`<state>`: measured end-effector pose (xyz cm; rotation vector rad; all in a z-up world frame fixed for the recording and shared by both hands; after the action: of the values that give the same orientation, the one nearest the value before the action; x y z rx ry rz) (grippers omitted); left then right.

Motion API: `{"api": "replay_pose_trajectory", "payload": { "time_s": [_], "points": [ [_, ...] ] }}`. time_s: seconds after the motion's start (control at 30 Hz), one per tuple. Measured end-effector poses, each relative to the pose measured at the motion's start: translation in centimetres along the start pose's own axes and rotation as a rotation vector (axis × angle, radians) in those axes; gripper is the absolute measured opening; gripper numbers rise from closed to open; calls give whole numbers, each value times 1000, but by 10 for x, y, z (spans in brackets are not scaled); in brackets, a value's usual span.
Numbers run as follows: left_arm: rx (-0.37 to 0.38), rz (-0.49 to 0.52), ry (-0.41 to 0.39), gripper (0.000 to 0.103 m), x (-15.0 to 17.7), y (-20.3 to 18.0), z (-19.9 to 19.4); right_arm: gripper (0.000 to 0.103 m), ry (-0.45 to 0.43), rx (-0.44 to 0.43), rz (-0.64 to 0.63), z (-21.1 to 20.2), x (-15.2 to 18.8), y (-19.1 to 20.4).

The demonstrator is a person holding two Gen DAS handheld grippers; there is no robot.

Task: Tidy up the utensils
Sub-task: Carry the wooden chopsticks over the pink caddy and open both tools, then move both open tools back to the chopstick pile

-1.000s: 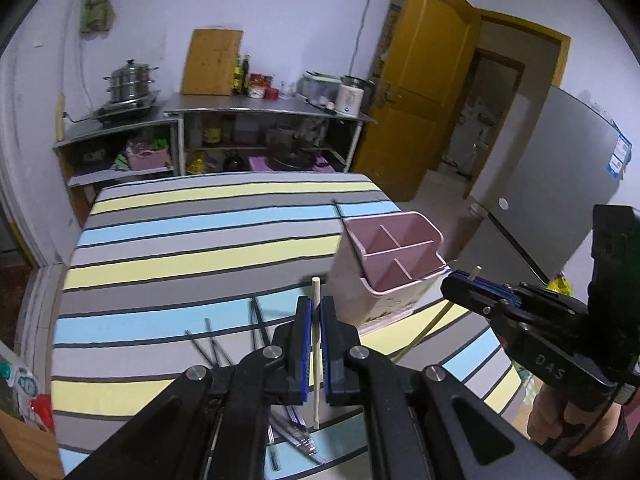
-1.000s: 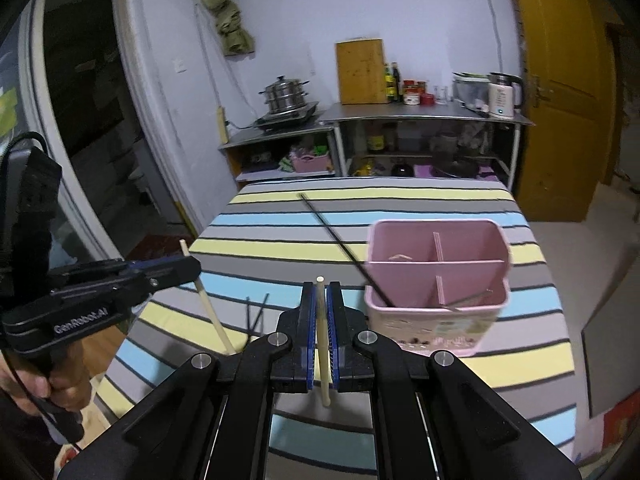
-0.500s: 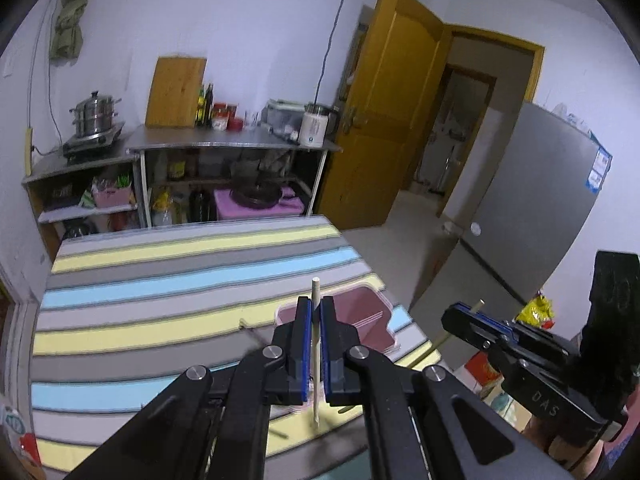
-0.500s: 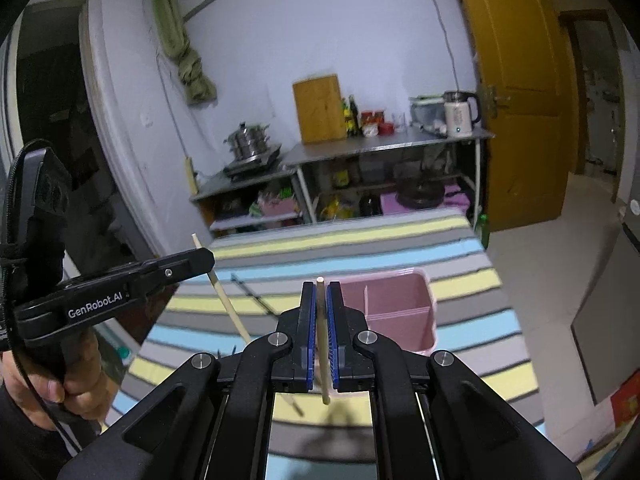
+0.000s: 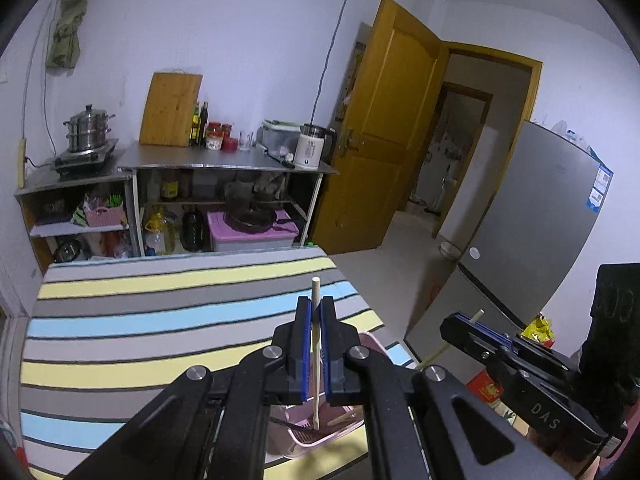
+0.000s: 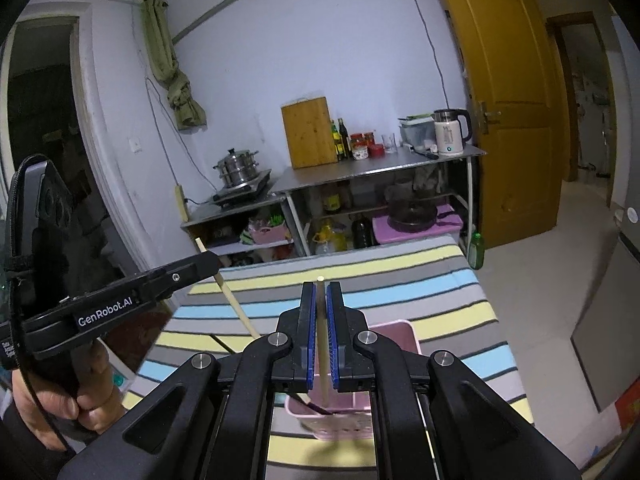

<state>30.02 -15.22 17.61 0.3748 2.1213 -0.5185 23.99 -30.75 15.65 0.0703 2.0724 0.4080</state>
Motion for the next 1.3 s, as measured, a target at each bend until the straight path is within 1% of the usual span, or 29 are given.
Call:
{"api": "replay_pose_trajectory", "payload": {
  "time_s": [0.2,0.37,0.53,0.67,0.73,0.8,0.97,1.17,1.3],
  "points": [
    [3,0,28,4,21,7,23,5,40,9,17,22,19,-10],
    [11,15,48,4,39,8,34,5,81,14,23,38,34,-17],
    [12,19,60,4,52,11,36,6,130,15,35,50,48,-24],
    [-3,21,73,4,59,13,34,6,143,20,45,51,55,-28],
    [-2,16,74,5,61,12,30,8,141,23,43,50,56,-28],
    [1,14,70,6,62,12,25,12,134,31,36,47,54,-28],
    [3,15,28,12,58,13,2,20,92,37,23,31,48,-23],
    [5,11,-24,15,55,16,-31,21,43,27,19,8,44,-15],
    [2,4,-48,15,65,18,-54,21,27,14,3,-6,49,-7]
  ]
}}
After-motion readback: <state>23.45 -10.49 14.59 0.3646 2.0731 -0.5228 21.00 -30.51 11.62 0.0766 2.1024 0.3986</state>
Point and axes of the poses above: each gripper's, at about its wrist camera, not at the fingertips, and z roughly the way its jaws point, y to its left, x to its underside, the point moved 2 cm from there along z, roughly the way its jaws point, and after that the axes turned 3 degrees about z, right-handed, at the moved point
